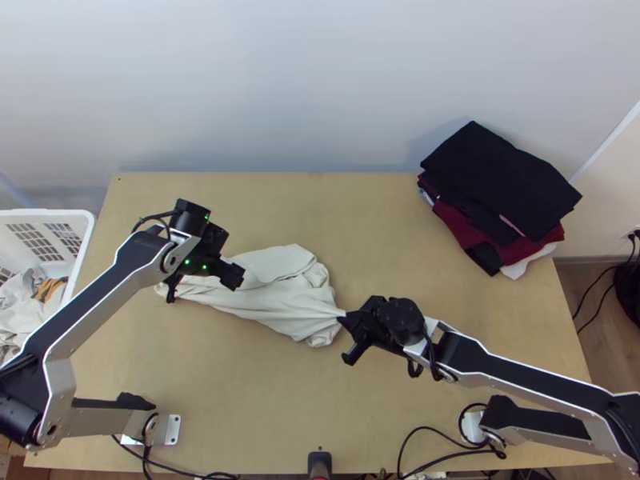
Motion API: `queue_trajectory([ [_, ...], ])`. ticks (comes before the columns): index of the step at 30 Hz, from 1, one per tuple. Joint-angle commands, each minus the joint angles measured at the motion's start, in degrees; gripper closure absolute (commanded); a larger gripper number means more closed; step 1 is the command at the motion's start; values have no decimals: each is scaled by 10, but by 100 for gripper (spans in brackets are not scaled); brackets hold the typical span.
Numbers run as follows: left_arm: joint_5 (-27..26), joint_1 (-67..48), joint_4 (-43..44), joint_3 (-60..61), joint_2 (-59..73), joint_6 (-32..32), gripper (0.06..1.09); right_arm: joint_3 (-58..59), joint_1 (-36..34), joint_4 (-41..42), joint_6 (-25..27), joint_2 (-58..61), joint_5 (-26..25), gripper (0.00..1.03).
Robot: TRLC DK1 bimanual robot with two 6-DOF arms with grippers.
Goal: Fold the t-shirt
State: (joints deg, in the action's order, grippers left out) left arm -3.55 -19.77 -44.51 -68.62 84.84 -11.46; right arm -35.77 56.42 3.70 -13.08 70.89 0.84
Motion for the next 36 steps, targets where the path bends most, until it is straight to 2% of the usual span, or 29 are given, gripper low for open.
queue_trajectory([
  [1,4,3,-3,-18,34,-34,10,-16,-3,-2,-12,16,-7,100],
  [11,3,-2,44,-17,107,-44,12,-22,-13,-2,-17,24,-7,100],
  [12,1,-3,49,-15,111,-43,21,-23,-16,-2,-16,24,-7,100],
  [13,-1,-4,58,-12,111,-41,35,-23,-17,-2,-16,24,-7,100],
  [14,-2,-4,85,-3,111,-38,58,-23,-18,-2,-16,24,-7,100],
  [15,-1,-4,116,8,107,-36,85,-23,-19,-2,-16,24,-7,100],
  [16,-1,-4,141,13,105,-35,106,-23,-22,-2,-16,24,-7,100],
  [19,-2,6,137,-4,111,-33,105,-23,-32,-5,-16,20,-7,100],
  [22,-11,33,140,-28,111,-2,105,-26,-45,-15,-16,14,-7,100],
  [24,-36,49,118,-42,104,5,105,-27,-49,-21,-16,13,-7,100],
  [26,-40,51,102,-54,91,23,105,-26,-49,-24,-16,9,-7,100],
  [29,-42,47,30,-106,82,71,103,-22,-49,-25,-17,7,-7,100],
  [34,-92,39,-67,-154,101,144,71,-19,-47,-25,-23,9,-7,100],
  [36,-93,31,-92,-150,117,153,67,-21,-47,-25,-27,11,-7,100],
])
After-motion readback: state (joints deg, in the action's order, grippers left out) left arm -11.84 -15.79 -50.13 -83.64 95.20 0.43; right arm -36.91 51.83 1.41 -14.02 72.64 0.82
